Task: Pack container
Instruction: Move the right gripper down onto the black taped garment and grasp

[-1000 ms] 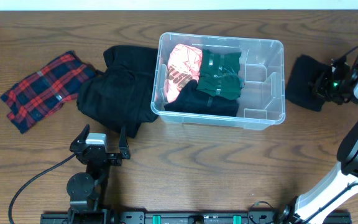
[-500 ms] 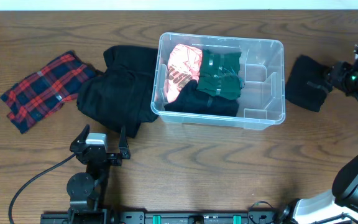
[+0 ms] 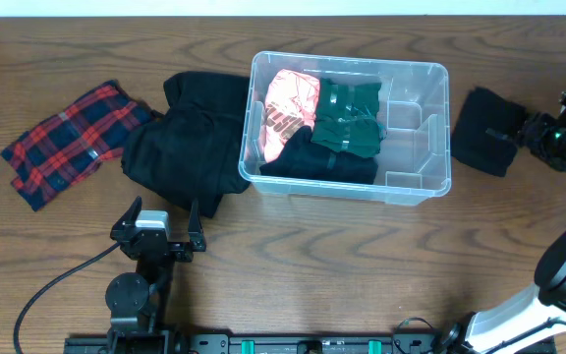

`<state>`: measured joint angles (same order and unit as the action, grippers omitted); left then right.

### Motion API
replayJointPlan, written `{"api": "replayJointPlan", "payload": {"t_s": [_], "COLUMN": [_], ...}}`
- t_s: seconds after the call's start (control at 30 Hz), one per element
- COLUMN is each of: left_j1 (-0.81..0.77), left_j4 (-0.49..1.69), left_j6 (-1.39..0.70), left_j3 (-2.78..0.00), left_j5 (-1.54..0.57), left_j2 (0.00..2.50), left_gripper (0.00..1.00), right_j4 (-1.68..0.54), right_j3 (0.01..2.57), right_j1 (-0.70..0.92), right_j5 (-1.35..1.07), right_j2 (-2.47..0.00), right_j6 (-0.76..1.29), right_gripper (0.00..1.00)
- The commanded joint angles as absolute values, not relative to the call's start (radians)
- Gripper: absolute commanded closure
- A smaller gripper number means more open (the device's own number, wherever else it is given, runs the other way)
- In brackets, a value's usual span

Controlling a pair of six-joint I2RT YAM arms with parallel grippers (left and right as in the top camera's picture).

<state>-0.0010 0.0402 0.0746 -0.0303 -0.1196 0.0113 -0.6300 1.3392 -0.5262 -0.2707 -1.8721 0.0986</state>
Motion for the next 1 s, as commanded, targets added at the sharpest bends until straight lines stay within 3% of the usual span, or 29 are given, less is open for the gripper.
{"api": "replayJointPlan", "payload": {"t_s": [0.0,0.37,0.43,0.53,0.67,0.97], "left_j1": [0.002,0.002,0.002,0.002,0.002,0.002], "left_j4": [0.058,0.058,0.058,0.058,0.058,0.058], "left_j6": [0.066,0.066,0.066,0.065,0.065,0.066], "left_j3": [-0.004,-0.004,-0.004,-0.004,-0.004,-0.004], "left_j5": [-0.122,-0.122,-0.122,-0.122,-0.122,-0.122], "left_j2": [0.011,0.011,0.011,0.011,0.011,0.011], "left_gripper": [0.02,0.02,0.02,0.02,0.02,0.02], "right_j4": [-0.617,-0.595,-0.595,-0.595,-0.597,-0.645], "right_j3": [1.330,1.330,1.330,1.330,1.331,1.367], "right_j1": [-0.529,-0.529,-0.529,-0.529,-0.530,-0.530], "right_j5": [-0.290,-0.402,-0.414,-0.416,-0.418,-0.427], "right_j2": [-1.919,-2.067,-2.082,-2.084,-2.083,-2.004], "right_j6": [0.089,0.070,0.070,0.060,0.051,0.043], "right_gripper": [0.37,0.36,0.42,0.66,0.86,0.96]}}
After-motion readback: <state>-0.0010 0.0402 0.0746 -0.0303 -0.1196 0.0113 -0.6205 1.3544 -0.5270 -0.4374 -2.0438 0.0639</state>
